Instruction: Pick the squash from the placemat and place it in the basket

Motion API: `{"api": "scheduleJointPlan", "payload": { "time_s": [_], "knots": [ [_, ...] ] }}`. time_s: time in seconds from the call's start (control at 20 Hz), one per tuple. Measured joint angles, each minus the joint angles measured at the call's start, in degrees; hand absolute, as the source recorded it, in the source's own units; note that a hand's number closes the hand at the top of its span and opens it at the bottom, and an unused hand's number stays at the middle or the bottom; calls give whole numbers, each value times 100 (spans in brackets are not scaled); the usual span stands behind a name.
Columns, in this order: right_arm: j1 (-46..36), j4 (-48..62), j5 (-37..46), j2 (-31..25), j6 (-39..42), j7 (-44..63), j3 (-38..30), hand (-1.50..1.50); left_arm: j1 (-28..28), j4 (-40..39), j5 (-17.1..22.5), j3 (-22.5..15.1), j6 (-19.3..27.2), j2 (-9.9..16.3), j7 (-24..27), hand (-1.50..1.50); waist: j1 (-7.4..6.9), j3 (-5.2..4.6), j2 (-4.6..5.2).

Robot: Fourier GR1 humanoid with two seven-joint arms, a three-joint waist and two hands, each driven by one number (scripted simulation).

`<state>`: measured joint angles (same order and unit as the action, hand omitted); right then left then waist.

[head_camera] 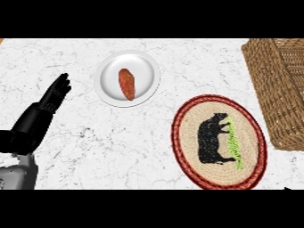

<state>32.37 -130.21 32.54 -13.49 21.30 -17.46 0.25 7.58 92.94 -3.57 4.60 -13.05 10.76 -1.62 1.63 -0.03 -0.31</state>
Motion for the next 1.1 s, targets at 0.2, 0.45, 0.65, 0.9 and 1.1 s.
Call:
{"api": "scheduleJointPlan", "payload": {
  "time_s": [0.2, 0.45, 0.65, 0.9, 1.1],
  "knots": [
    [298, -509, -1079, 149, 289, 137, -617, 150, 42, 79, -53, -46, 69, -54, -93, 0, 9, -2, 0],
    [295, -880, -2561, -17, 581, 766, -1706, 150, 152, -45, 6, 39, 15, 0, -53, 0, -25, -6, 19],
    [-45, -1173, -3354, -396, 462, 1576, -2581, 150, 164, -117, -83, -67, 35, -74, 34, 0, -82, -10, 29],
    [-1122, -1025, -3785, -1152, 140, 2896, -3211, 150, 174, -136, -122, -115, 0, -84, 94, 0, -171, -10, 39],
    [-2273, -742, -4034, -1731, -285, 4065, -3164, 150, 356, -223, -55, -87, -40, -93, -28, 0, -227, -9, 49]
  ]
}}
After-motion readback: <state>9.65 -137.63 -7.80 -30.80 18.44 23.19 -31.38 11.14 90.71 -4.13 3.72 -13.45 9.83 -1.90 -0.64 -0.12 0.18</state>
